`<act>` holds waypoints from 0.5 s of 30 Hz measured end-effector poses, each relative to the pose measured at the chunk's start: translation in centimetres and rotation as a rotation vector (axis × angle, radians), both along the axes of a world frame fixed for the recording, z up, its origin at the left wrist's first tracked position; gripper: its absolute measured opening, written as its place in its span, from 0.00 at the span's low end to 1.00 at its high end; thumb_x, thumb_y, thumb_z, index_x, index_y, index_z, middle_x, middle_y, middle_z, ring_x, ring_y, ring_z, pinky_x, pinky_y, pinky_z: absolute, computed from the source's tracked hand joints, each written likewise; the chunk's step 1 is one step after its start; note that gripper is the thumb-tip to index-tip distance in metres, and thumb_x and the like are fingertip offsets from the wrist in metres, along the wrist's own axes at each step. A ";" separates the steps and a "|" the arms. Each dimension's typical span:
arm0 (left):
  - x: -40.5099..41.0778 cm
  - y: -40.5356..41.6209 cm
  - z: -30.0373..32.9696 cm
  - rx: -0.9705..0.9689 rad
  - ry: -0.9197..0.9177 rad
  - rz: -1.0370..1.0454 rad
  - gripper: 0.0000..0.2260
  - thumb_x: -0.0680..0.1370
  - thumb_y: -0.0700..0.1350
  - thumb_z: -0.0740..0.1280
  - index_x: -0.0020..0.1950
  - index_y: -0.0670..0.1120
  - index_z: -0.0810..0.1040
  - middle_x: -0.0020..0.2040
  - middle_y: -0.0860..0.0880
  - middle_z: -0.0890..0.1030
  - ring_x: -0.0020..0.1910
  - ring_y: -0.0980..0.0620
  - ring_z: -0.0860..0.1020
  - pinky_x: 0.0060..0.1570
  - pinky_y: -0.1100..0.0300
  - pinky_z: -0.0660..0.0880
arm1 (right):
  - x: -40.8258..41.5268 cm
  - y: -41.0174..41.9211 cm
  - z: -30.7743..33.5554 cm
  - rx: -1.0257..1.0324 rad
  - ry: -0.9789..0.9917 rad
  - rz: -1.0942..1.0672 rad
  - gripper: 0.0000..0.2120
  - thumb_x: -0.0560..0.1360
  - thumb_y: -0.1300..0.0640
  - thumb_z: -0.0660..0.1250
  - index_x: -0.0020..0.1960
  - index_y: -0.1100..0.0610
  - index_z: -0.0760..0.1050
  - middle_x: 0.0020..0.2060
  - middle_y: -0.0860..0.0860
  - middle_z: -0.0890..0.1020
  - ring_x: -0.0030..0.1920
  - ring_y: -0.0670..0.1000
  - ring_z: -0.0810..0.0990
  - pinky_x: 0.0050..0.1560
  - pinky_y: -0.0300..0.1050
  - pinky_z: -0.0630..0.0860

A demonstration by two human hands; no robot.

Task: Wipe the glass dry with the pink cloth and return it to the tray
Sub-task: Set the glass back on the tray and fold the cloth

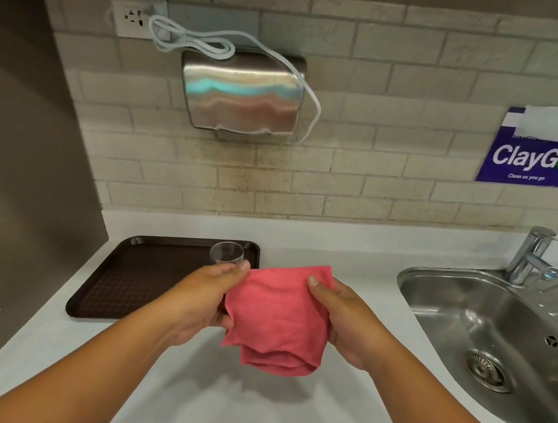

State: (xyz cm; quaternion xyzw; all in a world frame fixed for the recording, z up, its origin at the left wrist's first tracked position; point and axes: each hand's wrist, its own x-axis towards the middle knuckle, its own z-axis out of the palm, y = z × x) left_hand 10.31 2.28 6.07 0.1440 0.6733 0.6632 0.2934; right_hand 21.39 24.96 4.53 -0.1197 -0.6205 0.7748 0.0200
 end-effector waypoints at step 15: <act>-0.2 5.0 -1.4 -0.256 0.451 0.095 0.14 0.74 0.33 0.74 0.51 0.48 0.75 0.45 0.42 0.80 0.40 0.49 0.75 0.40 0.51 0.72 | -1.4 4.4 -2.0 0.213 -0.095 -0.168 0.08 0.83 0.63 0.68 0.61 0.57 0.79 0.53 0.57 0.87 0.50 0.57 0.84 0.50 0.56 0.81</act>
